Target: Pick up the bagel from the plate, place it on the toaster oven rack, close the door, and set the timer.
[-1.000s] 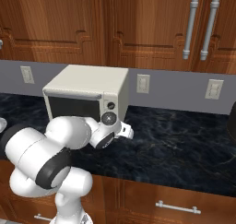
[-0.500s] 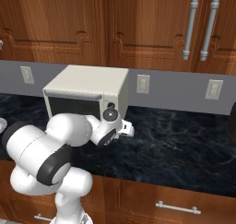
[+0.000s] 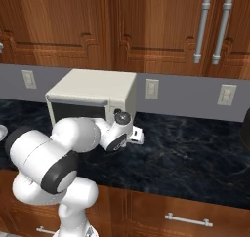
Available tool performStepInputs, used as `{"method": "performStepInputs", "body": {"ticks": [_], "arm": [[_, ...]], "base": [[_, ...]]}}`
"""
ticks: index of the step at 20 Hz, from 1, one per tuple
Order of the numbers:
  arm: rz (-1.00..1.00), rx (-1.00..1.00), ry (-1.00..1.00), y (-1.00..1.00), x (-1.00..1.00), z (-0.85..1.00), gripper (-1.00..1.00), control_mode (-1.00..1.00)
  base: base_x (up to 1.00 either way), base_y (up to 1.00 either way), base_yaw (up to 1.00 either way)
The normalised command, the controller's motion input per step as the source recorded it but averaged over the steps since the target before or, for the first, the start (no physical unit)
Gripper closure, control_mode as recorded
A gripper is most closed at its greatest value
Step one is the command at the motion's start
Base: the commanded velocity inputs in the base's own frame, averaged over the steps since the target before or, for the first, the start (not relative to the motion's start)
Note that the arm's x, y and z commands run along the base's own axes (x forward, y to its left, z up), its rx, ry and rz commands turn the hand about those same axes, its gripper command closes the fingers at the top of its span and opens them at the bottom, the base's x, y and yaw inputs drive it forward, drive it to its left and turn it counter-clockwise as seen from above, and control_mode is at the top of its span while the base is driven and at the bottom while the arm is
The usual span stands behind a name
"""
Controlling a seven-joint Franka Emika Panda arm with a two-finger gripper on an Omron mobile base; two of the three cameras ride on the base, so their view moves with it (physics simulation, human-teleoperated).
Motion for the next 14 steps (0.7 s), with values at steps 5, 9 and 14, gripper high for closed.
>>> {"method": "performStepInputs", "body": {"ticks": [5,9,14], "arm": [[-0.05,0.00,-0.31,-0.19,0.00,-0.46,-1.00,-1.00],[-0.02,0.00,-0.50,0.00,-0.01,-0.46,-1.00,-1.00],[-0.01,0.00,-0.56,0.01,-0.01,-0.38,-1.00,-1.00]], "base": [[0.00,0.00,0.00],[0.00,0.00,0.00],[0.00,0.00,0.00]]}}
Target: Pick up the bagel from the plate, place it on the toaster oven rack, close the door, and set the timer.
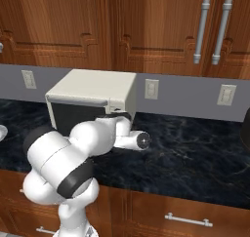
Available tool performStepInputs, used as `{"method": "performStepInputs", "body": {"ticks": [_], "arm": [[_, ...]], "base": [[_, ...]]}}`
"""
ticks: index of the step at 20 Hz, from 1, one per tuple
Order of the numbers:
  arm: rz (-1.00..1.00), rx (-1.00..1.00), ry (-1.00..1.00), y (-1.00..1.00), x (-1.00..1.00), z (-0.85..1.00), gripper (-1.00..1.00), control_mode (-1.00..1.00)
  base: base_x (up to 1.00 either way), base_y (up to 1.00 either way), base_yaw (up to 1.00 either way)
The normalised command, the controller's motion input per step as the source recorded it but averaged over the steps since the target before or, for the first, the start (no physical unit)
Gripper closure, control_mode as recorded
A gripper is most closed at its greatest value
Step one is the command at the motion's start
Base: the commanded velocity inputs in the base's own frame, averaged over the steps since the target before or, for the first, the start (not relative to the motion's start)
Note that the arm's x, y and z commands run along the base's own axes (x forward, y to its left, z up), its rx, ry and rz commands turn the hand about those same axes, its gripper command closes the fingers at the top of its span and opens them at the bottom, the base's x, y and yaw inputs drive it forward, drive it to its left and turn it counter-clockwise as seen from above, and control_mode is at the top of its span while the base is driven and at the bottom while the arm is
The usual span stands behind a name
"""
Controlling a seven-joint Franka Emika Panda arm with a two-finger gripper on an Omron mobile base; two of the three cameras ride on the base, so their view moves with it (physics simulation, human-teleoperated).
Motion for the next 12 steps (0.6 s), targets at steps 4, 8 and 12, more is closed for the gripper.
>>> {"method": "performStepInputs", "body": {"ticks": [4,8,12], "arm": [[-0.06,0.00,-0.46,0.19,-0.01,-0.30,-1.00,-1.00],[-0.14,-0.01,-0.34,0.27,-0.02,-0.30,-1.00,-1.00],[-0.18,-0.03,-0.25,0.24,-0.07,-0.40,-1.00,-1.00]], "base": [[0.00,0.00,0.00],[0.00,0.00,0.00],[0.00,0.00,0.00]]}}
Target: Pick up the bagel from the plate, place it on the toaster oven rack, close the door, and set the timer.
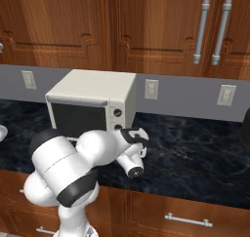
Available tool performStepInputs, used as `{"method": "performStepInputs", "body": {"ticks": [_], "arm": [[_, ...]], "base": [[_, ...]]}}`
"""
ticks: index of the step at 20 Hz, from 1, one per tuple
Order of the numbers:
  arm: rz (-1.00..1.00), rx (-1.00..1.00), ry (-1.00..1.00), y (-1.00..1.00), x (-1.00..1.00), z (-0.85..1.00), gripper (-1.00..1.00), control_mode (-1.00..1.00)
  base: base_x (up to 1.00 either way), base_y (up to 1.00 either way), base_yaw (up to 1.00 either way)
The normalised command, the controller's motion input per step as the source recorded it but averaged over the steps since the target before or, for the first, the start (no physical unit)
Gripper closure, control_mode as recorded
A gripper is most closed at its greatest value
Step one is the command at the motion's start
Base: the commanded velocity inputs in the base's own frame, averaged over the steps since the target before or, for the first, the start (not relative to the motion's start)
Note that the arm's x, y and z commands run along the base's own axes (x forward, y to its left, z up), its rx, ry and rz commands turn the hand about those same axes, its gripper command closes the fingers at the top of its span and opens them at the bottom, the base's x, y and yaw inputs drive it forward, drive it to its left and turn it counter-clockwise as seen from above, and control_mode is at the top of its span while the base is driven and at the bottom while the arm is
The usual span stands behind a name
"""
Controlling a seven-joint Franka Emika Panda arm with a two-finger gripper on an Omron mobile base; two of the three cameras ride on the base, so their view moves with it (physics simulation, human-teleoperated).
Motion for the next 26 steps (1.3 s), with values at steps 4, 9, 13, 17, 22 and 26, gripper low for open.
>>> {"method": "performStepInputs", "body": {"ticks": [4,9,13,17,22,26], "arm": [[-0.22,-0.06,-0.15,0.26,-0.10,-0.49,-1.00,-1.00],[-0.22,-0.07,-0.08,0.00,-0.30,-0.57,-1.00,-1.00],[-0.20,-0.07,-0.03,0.00,-0.48,-0.77,-1.00,-1.00],[-0.18,-0.07,0.00,-0.12,-0.38,-0.81,-1.00,-1.00],[-0.15,-0.02,0.00,-0.50,-0.26,-0.64,-1.00,-1.00],[-0.12,0.00,0.00,-0.69,-0.19,-0.71,-1.00,-1.00]], "base": [[0.00,0.00,0.00],[0.00,0.00,0.00],[0.00,0.00,0.00],[0.00,0.00,0.00],[0.00,0.00,0.00],[0.00,0.00,0.00]]}}
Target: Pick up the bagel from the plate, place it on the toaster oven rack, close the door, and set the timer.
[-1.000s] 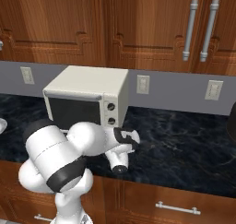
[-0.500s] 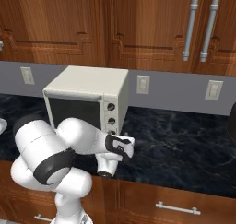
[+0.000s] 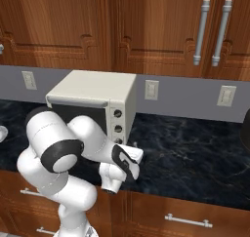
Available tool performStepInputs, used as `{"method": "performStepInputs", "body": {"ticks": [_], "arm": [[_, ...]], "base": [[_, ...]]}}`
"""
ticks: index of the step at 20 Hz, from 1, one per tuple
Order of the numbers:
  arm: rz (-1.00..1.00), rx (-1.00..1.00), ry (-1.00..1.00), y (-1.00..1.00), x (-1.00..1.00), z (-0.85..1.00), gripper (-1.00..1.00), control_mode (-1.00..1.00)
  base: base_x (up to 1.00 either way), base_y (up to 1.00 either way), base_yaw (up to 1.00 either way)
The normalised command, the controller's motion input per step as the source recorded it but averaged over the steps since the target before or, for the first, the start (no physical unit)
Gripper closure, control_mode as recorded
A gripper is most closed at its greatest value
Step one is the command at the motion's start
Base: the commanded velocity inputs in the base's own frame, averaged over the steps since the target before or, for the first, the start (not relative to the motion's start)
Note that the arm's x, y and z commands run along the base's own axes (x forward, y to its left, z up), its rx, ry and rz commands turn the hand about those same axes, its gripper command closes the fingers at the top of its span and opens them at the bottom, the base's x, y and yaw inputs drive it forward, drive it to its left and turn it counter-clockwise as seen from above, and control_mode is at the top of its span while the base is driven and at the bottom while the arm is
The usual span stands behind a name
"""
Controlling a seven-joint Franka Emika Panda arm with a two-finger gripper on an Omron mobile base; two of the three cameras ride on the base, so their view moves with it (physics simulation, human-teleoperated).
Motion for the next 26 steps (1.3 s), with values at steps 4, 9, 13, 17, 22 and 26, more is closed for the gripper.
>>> {"method": "performStepInputs", "body": {"ticks": [4,9,13,17,22,26], "arm": [[-0.07,0.00,0.00,-0.30,-0.31,-0.63,-1.00,-1.00],[-0.04,0.00,0.04,0.03,-0.31,-0.25,-1.00,-1.00],[-0.03,0.00,0.13,0.07,-0.31,-0.12,-1.00,-1.00],[-0.04,0.00,0.24,0.20,-0.29,-0.14,-1.00,-1.00],[-0.02,0.00,0.30,0.36,-0.16,-0.04,-1.00,-1.00],[0.00,0.00,0.11,0.45,0.00,0.00,-1.00,-1.00]], "base": [[0.00,0.00,0.00],[0.00,0.00,0.00],[0.00,0.00,0.00],[0.00,0.00,0.00],[0.00,0.00,0.00],[0.00,0.00,0.00]]}}
